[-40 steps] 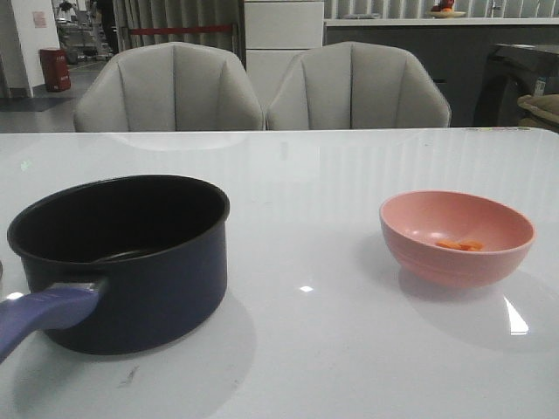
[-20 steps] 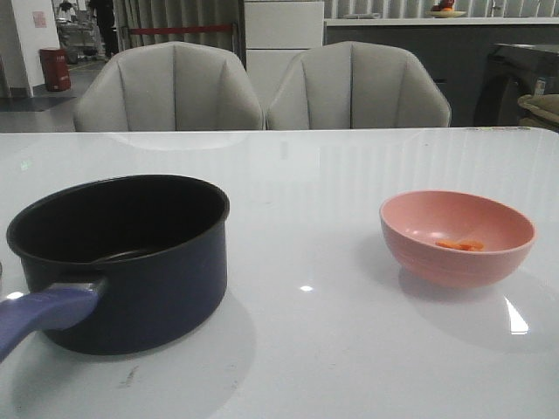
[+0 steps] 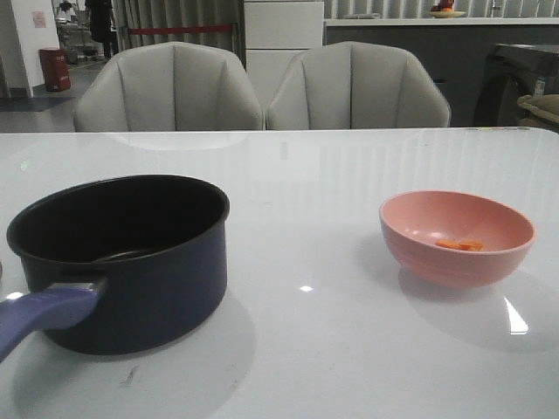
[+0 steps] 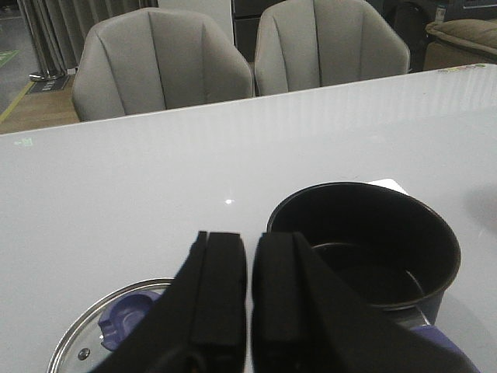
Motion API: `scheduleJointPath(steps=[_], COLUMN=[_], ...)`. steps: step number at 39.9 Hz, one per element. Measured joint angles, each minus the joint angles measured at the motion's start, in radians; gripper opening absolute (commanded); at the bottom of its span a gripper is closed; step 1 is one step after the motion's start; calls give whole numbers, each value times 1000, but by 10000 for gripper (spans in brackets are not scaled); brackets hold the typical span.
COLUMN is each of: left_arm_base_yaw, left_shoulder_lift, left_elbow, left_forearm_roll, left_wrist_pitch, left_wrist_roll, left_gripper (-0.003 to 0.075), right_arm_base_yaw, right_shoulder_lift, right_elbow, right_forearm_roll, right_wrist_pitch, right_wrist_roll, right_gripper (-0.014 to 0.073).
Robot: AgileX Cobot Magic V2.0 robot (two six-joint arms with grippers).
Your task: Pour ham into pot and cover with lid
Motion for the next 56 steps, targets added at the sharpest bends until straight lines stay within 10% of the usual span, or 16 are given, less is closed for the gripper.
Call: scheduleJointPath(steps=[12,24,56], left_arm_base_yaw=[0,0,0], left_shoulder_lift=[0,0,0], left_elbow=[0,0,0], left_forearm_roll=[2,2,2], left_wrist_pitch=[-2,-2,0], left_wrist_roll=[0,0,0], left_gripper=[124,124,124], right_arm_base_yaw=[0,0,-71], right_shoulder_lift=[174,441,1336], right_elbow=[-48,-241,-785], right_forearm_roll=[4,28,118], right_wrist_pitch=[64,191,561], right_wrist_roll=[3,5,-85], right_gripper=[185,535,538])
